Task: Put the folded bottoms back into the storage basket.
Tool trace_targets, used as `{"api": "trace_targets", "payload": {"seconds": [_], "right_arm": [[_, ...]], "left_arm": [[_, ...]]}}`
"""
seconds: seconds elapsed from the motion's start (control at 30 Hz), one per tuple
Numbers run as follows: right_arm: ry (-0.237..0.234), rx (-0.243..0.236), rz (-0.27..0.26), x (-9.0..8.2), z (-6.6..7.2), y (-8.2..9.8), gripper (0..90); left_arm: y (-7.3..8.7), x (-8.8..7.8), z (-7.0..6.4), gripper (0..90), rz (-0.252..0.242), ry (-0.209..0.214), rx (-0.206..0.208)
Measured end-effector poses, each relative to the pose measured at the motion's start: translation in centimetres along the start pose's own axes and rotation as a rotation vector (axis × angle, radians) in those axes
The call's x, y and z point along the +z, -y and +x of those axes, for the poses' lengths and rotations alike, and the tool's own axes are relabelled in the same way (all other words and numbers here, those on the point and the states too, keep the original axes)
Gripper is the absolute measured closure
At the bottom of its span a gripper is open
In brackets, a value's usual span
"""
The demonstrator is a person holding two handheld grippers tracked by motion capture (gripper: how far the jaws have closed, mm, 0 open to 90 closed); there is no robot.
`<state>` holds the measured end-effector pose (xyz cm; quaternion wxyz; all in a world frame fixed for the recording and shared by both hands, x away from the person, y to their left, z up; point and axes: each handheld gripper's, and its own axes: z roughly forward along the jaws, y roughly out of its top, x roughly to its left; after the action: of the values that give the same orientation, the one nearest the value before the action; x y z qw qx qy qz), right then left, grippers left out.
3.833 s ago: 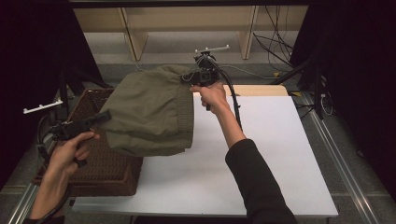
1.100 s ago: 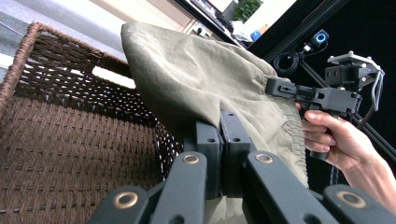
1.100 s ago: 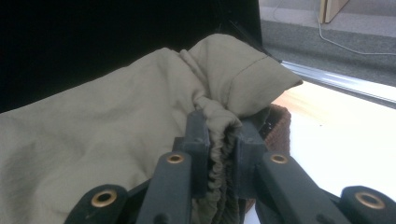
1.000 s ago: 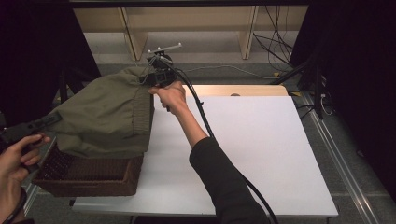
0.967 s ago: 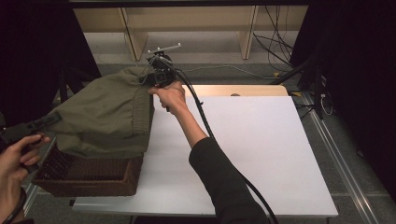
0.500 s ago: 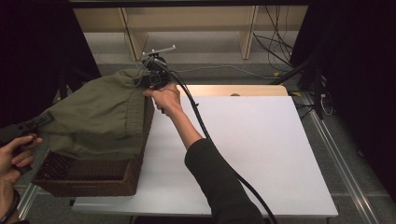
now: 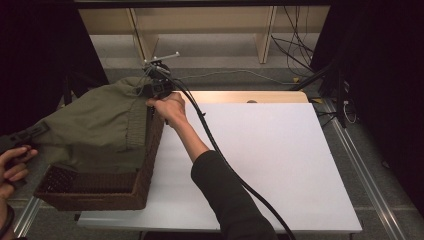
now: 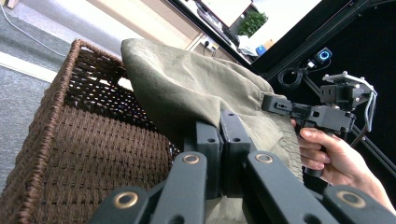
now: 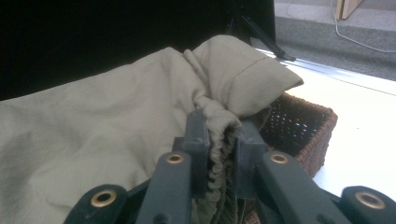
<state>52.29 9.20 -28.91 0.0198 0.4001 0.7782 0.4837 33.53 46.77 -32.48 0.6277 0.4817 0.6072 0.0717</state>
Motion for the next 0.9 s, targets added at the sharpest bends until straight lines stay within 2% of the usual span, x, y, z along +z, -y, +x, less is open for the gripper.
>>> {"api": "trace_targets", "payload": {"seconds": [0.37,0.9], "right_arm": [[0.000,0.006,-0.003,0.5,0.3,0.3,79.7],[-0.002,0.004,0.020,1.8,0.7,1.0,79.7]], "left_arm": [[0.0,-0.2,0.7,88.0,0.006,-0.019,-0.012],[0.2,-0.2,1.6,88.0,0.022,-0.053,-0.022]]}}
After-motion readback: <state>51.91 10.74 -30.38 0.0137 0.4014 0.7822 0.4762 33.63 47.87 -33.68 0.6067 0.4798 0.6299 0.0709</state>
